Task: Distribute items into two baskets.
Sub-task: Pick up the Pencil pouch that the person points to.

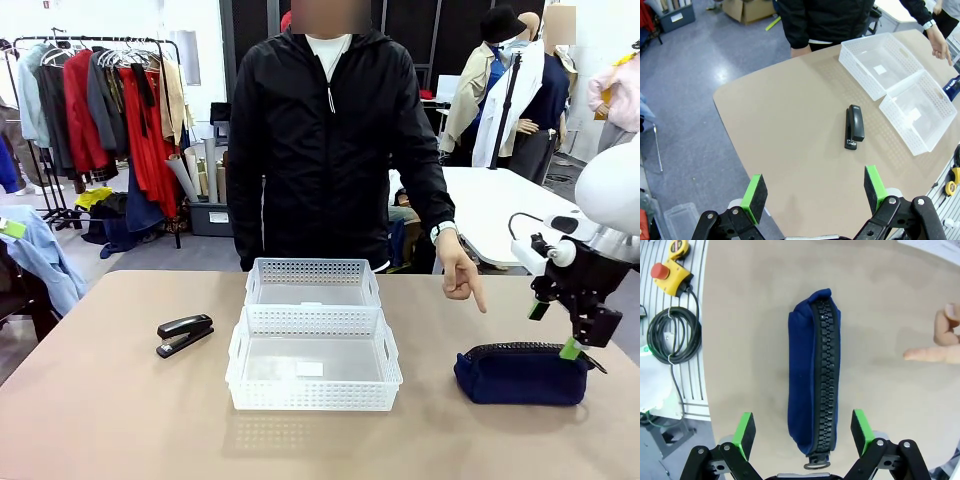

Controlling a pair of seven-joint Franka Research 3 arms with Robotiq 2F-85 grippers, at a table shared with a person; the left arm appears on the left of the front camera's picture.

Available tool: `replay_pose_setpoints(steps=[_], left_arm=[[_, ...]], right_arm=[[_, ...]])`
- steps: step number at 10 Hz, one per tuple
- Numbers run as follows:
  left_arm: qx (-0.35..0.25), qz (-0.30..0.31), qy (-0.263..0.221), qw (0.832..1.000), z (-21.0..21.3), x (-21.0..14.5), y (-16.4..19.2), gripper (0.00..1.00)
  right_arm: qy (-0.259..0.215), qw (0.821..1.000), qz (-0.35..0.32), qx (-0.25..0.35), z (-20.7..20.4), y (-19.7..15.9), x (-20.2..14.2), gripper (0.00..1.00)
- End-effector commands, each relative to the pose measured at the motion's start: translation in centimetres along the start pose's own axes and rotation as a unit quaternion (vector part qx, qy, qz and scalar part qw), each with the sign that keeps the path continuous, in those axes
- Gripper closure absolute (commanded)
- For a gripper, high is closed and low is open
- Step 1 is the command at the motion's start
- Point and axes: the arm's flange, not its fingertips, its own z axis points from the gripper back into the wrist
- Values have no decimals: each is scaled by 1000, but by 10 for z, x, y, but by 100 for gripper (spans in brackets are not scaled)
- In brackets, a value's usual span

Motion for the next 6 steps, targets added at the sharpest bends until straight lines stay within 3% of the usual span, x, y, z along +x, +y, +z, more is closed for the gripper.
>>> replay_pose_setpoints(steps=[1,6], left_arm=[[-8,-8,-13,1000,-1,-1,3,0],[-8,-8,-13,1000,-1,-1,3,0]], right_arm=[[4,1000,-21,-12,-15,-2,4,0],[15,1000,-18,14,-48,-5,8,0]])
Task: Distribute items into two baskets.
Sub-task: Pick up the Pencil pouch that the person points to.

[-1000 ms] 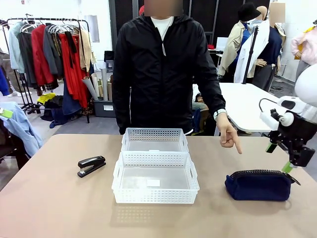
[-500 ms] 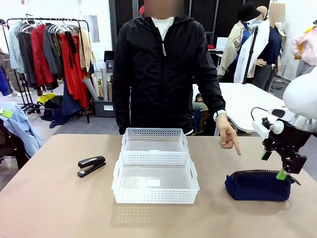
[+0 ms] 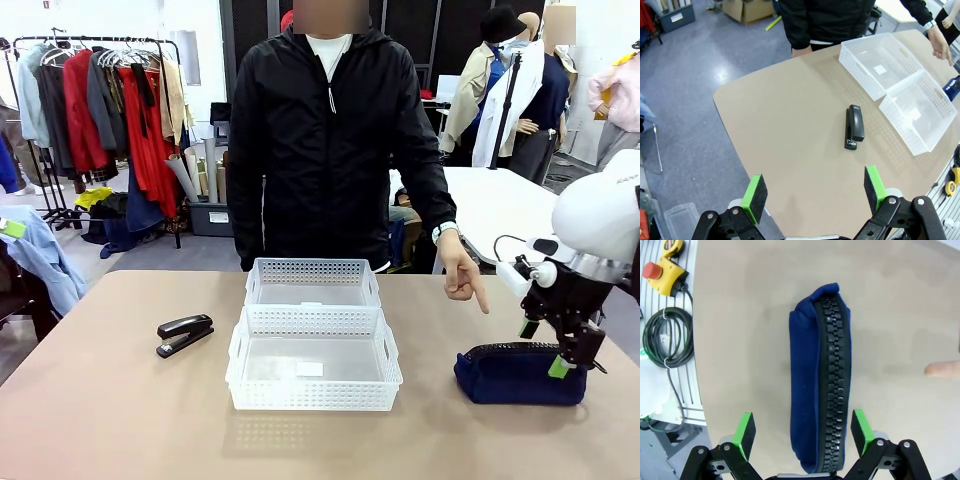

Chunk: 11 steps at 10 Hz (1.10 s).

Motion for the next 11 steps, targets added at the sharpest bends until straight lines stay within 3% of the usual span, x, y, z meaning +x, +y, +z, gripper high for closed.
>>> replay_pose_setpoints(steps=[1,11], left_arm=[[-8,-8,-13,1000,-1,-1,3,0],[-8,-8,-13,1000,-1,-1,3,0]], right_arm=[[3,1000,-8,-1,-15,-1,5,0],[31,999,-23,9,-43,-7,4,0]])
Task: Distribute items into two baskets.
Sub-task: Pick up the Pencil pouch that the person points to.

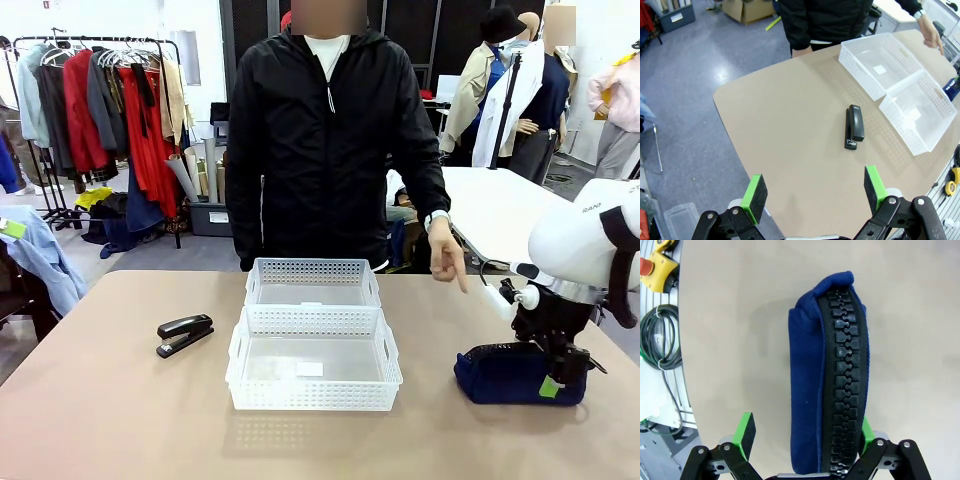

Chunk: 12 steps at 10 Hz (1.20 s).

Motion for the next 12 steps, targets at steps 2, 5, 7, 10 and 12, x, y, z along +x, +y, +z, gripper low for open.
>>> replay_pose_setpoints(steps=[2,5,7,10,12], left_arm=[[-8,-7,-13,1000,-1,-1,3,0],[-8,-7,-13,1000,-1,-1,3,0],[-8,-7,-13,1000,-1,-1,3,0],[-8,-7,-13,1000,-1,-1,3,0],[-8,-7,-13,1000,-1,-1,3,0]], right_arm=[[18,1000,-17,-9,-2,0,3,13],[22,1000,-13,-9,-1,-1,4,73],[24,1000,-12,-6,-1,-2,4,100],[25,999,-20,1,0,-3,5,100],[21,999,-36,15,3,-5,6,100]])
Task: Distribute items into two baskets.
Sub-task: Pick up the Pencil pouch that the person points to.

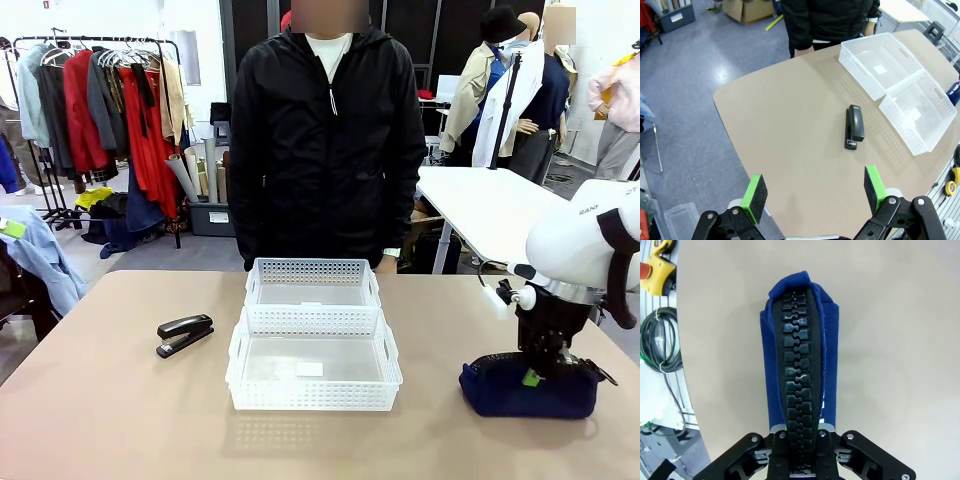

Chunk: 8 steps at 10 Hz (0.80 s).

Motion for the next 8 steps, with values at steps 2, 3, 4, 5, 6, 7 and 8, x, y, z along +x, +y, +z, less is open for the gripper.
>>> replay_pose_setpoints(steps=[2,3,4,5,6,7,8], left_arm=[[-8,-7,-13,1000,-1,-1,3,0],[-8,-7,-13,1000,-1,-1,3,0],[-8,-7,-13,1000,-1,-1,3,0],[-8,-7,-13,1000,-1,-1,3,0],[-8,-7,-13,1000,-1,-1,3,0],[-8,-7,-13,1000,-1,-1,3,0],[-8,-7,-13,1000,-1,-1,3,0]], right_arm=[[15,998,-57,11,30,-15,8,100],[23,997,-79,5,48,-23,15,100],[22,995,-100,-9,67,-29,25,100],[26,992,-117,-35,89,-32,40,100],[24,990,-125,-52,109,-33,50,100],[20,989,-133,-62,130,-33,57,100],[17,985,-156,-72,149,-33,62,100]])
